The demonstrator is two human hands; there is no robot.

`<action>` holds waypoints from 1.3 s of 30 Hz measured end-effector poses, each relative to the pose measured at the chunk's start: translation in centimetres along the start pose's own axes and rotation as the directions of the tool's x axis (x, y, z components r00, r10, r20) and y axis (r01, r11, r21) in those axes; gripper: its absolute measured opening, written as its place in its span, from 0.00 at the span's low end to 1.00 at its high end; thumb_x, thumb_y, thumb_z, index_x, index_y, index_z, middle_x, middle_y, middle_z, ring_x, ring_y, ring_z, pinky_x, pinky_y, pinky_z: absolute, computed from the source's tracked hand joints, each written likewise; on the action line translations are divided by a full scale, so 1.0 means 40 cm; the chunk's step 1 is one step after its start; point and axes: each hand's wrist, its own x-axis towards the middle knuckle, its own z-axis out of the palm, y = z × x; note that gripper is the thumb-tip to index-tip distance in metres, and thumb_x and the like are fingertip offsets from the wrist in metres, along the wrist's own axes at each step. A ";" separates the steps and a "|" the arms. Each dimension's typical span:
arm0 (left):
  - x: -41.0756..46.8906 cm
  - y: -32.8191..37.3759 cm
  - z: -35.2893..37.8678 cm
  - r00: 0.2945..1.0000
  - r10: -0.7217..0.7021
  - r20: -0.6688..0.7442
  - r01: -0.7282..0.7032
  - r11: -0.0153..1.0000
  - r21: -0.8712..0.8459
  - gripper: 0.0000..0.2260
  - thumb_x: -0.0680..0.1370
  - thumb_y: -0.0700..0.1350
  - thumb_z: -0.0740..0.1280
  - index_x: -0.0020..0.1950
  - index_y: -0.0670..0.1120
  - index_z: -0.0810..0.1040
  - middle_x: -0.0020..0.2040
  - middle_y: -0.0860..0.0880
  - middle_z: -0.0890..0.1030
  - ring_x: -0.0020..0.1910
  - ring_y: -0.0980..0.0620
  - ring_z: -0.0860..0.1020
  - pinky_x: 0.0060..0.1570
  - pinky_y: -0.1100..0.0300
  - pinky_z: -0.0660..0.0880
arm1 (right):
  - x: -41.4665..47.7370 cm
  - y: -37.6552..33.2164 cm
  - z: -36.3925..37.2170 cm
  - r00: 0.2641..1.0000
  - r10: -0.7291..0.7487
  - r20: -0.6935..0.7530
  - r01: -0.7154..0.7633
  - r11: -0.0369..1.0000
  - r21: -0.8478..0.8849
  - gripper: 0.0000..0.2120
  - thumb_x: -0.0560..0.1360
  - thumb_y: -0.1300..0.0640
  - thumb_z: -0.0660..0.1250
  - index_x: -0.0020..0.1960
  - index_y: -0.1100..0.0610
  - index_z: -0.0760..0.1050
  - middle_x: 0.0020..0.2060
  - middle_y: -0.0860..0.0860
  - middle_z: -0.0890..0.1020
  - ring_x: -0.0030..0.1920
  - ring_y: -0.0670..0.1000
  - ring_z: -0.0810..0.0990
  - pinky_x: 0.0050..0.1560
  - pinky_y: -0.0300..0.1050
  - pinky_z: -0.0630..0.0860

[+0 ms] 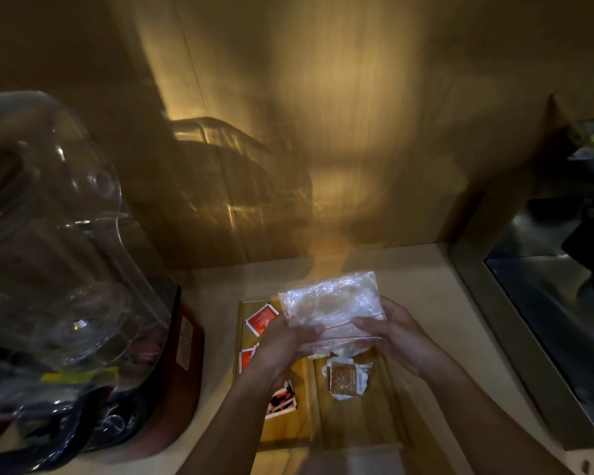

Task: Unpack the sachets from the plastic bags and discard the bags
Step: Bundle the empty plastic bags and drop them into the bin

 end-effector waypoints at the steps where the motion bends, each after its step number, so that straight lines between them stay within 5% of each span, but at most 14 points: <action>1: -0.006 -0.007 -0.006 1.000 0.006 -0.005 -0.006 1.000 -0.006 0.15 0.70 0.36 0.71 0.57 0.41 0.79 0.51 0.40 0.84 0.50 0.40 0.82 0.51 0.46 0.80 | -0.004 0.006 0.008 1.000 -0.013 -0.019 0.012 1.000 -0.021 0.22 0.64 0.62 0.73 0.57 0.61 0.75 0.50 0.60 0.84 0.48 0.61 0.83 0.46 0.54 0.81; 5: -0.039 -0.036 -0.028 0.998 0.020 -0.052 -0.024 0.997 -0.076 0.06 0.74 0.38 0.68 0.49 0.45 0.80 0.41 0.49 0.85 0.42 0.51 0.82 0.38 0.58 0.78 | -0.012 0.030 0.038 0.998 -0.016 -0.069 0.010 0.997 -0.078 0.11 0.68 0.69 0.70 0.49 0.60 0.78 0.41 0.56 0.83 0.35 0.52 0.82 0.30 0.42 0.78; 12: -0.103 -0.094 -0.070 0.971 0.060 -0.231 -0.083 0.992 -0.091 0.12 0.70 0.37 0.71 0.52 0.41 0.80 0.47 0.42 0.83 0.43 0.45 0.82 0.41 0.54 0.78 | -0.013 0.052 0.097 0.999 0.049 -0.007 -0.049 0.985 -0.164 0.08 0.70 0.68 0.68 0.47 0.59 0.79 0.34 0.51 0.83 0.28 0.46 0.79 0.25 0.38 0.74; 19: -0.224 -0.177 -0.084 0.878 0.094 -0.469 -0.162 0.981 -0.107 0.17 0.62 0.37 0.73 0.50 0.36 0.80 0.39 0.46 0.81 0.36 0.52 0.78 0.36 0.61 0.76 | -0.028 0.096 0.182 0.981 0.142 0.134 -0.099 0.953 -0.286 0.03 0.72 0.61 0.67 0.44 0.55 0.77 0.25 0.48 0.78 0.22 0.44 0.74 0.23 0.40 0.73; 23: -0.307 -0.234 -0.076 0.801 0.021 -0.598 -0.185 0.959 -0.214 0.13 0.66 0.28 0.71 0.49 0.36 0.78 0.38 0.44 0.80 0.35 0.49 0.77 0.34 0.62 0.77 | -0.066 0.141 0.223 0.969 0.116 0.219 -0.022 0.920 -0.390 0.04 0.72 0.57 0.69 0.44 0.57 0.78 0.25 0.47 0.72 0.25 0.45 0.72 0.24 0.42 0.73; 25: -0.358 -0.258 -0.078 0.766 -0.012 -0.643 -0.191 0.950 -0.246 0.10 0.66 0.30 0.71 0.46 0.37 0.78 0.37 0.44 0.80 0.33 0.50 0.78 0.32 0.63 0.78 | -0.090 0.166 0.256 0.960 0.111 0.259 0.003 0.914 -0.405 0.05 0.72 0.60 0.68 0.37 0.55 0.76 0.27 0.50 0.71 0.26 0.47 0.71 0.22 0.40 0.73; 29: -0.457 -0.313 -0.113 0.715 -0.126 -0.688 -0.228 0.888 -0.400 0.04 0.72 0.32 0.67 0.45 0.39 0.77 0.29 0.48 0.79 0.26 0.54 0.78 0.28 0.64 0.76 | -0.128 0.224 0.338 0.914 0.152 0.377 0.048 0.881 -0.470 0.03 0.73 0.62 0.66 0.40 0.58 0.76 0.30 0.56 0.72 0.24 0.46 0.71 0.20 0.37 0.71; 32: -0.524 -0.359 -0.152 0.662 -0.237 -0.712 -0.244 0.829 -0.503 0.03 0.74 0.34 0.65 0.43 0.40 0.76 0.27 0.49 0.78 0.23 0.55 0.76 0.23 0.65 0.73 | -0.165 0.271 0.410 0.873 0.168 0.458 0.111 0.846 -0.522 0.02 0.72 0.63 0.64 0.41 0.58 0.75 0.31 0.52 0.76 0.26 0.44 0.74 0.23 0.33 0.70; 35: -0.586 -0.410 -0.195 0.580 -0.326 -0.746 -0.256 0.796 -0.548 0.07 0.74 0.36 0.67 0.52 0.40 0.75 0.37 0.45 0.76 0.26 0.54 0.74 0.21 0.65 0.71 | -0.207 0.316 0.492 0.851 0.161 0.501 0.181 0.804 -0.566 0.16 0.72 0.63 0.64 0.59 0.54 0.70 0.49 0.51 0.80 0.43 0.42 0.80 0.42 0.38 0.77; 37: -0.622 -0.442 -0.226 0.481 -0.340 -0.808 -0.283 0.812 -0.510 0.16 0.74 0.37 0.68 0.60 0.40 0.69 0.46 0.42 0.77 0.34 0.51 0.77 0.25 0.63 0.75 | -0.234 0.345 0.548 0.821 0.123 0.557 0.291 0.750 -0.595 0.27 0.73 0.63 0.63 0.69 0.51 0.62 0.59 0.47 0.74 0.56 0.46 0.75 0.56 0.44 0.73; 39: -0.650 -0.464 -0.259 0.364 -0.304 -0.880 -0.329 0.843 -0.427 0.21 0.75 0.37 0.67 0.63 0.44 0.63 0.52 0.43 0.76 0.43 0.47 0.79 0.35 0.58 0.79 | -0.252 0.378 0.610 0.767 0.101 0.634 0.407 0.687 -0.602 0.27 0.74 0.63 0.62 0.71 0.48 0.62 0.57 0.46 0.75 0.55 0.46 0.74 0.55 0.39 0.70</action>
